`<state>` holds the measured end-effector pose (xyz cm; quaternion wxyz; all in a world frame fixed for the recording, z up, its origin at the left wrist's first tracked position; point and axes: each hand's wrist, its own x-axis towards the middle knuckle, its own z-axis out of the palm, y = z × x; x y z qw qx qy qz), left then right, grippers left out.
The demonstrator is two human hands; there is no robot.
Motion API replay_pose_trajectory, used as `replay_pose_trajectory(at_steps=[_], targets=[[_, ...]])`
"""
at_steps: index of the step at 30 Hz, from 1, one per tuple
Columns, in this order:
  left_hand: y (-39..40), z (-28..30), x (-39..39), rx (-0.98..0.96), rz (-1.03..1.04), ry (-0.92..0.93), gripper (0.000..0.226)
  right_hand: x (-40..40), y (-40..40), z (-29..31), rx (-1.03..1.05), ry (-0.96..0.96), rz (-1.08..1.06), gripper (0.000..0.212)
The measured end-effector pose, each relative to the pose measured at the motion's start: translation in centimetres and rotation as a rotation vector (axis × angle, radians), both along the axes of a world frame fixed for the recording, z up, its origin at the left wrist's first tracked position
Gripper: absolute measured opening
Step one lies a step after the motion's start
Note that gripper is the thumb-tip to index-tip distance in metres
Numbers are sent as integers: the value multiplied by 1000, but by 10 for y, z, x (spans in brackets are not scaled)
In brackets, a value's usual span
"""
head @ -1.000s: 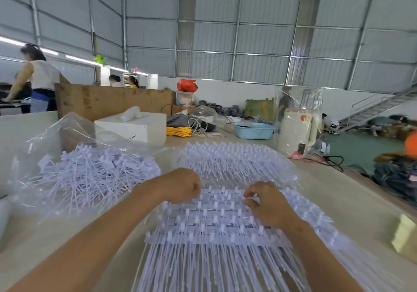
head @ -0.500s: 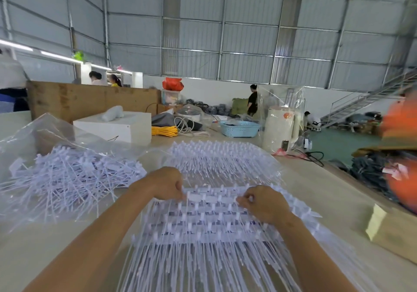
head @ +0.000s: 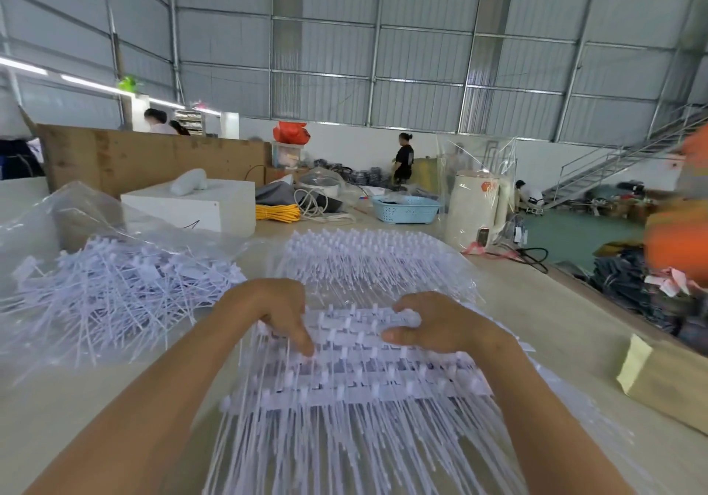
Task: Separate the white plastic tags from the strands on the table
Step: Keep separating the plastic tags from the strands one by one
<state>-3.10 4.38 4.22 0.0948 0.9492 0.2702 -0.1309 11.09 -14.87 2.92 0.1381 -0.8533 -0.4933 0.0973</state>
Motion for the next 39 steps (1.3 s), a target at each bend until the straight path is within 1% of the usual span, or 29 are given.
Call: replay_pose_trajectory(at_steps=[3,5,8,11,15,18,20,21,23,25,28,30,31,34,36,37,38,39], targets=[[2,3,-8,-86,95,68,64,-31,1,18,-142,36,85,87],[2,0,-15,-147,132,85,64,-52,5,18,-247,54,119,95],[3,-1,-26,-230,150,74,64,-77,13,7,-380,14,184,98],[4,-2,-39,-321,193,39,66,-88,20,-5,-389,-55,176,100],[3,-4,-49,-431,248,-82,49,-95,22,-13,-361,-101,149,91],[0,-3,-55,-495,321,-204,46,-97,20,-12,-327,-81,134,85],[-3,-4,-56,-478,335,-209,48,-97,21,-13,-307,-73,118,82],[-5,-5,-56,-420,329,-176,52,-98,21,-14,-303,-77,106,82],[-10,-8,-58,-298,318,-101,69,-99,23,-18,-299,-93,65,83],[-14,-12,-59,-291,331,-84,80,-100,25,-23,-291,-105,18,82],[-18,-17,-63,-315,357,-163,85,-105,25,-30,-317,-142,-62,80],[-18,-17,-64,-297,377,-244,85,-107,23,-32,-331,-193,-72,76],[-19,-15,-65,-297,379,-290,86,-106,21,-31,-312,-189,-58,74],[-24,-7,-68,-292,356,-420,94,-100,16,-23,-204,-39,9,68],[-29,-2,-67,-253,358,-491,89,-100,14,-15,-168,28,30,74],[-30,1,-66,-240,366,-525,79,-101,14,-12,-145,33,22,81],[-31,3,-63,-260,374,-562,62,-104,14,-9,-112,42,-3,89],[-32,7,-60,-324,390,-608,46,-107,15,-5,-72,62,-30,96]])
